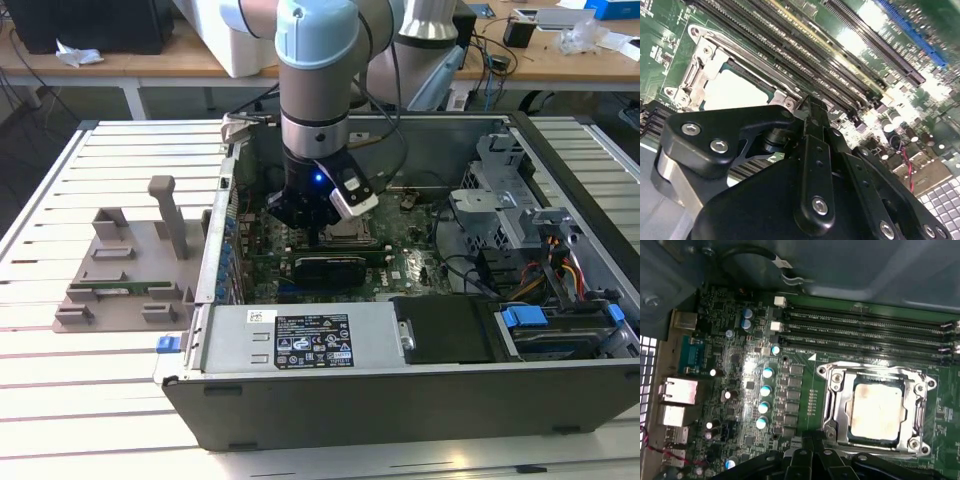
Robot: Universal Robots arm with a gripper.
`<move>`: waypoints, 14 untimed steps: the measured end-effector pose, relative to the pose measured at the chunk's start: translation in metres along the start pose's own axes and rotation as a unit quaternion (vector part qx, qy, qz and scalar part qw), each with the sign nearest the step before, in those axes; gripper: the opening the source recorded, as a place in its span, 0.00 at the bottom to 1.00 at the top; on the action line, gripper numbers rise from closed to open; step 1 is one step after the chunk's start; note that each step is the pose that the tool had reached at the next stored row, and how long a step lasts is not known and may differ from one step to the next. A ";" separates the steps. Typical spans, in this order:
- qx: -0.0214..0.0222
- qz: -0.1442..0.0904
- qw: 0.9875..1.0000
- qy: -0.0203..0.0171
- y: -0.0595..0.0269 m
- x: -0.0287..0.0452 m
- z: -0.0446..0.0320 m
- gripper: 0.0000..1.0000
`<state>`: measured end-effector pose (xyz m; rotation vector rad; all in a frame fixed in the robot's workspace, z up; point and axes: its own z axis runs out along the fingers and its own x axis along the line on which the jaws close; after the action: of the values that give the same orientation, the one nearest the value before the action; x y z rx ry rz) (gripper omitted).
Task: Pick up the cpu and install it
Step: 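Install the second cpu locking lever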
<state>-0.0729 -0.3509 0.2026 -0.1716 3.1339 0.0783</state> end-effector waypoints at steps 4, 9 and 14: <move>0.000 -0.002 1.000 -0.001 0.0026 -0.0003 0.0011 0.11; 0.000 -0.002 1.000 0.000 0.0074 -0.0089 -0.0147 0.11; 0.000 -0.001 1.000 0.009 0.0087 -0.0427 -0.0143 0.11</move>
<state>-0.0314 -0.3384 0.2175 -0.1771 3.1507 0.0786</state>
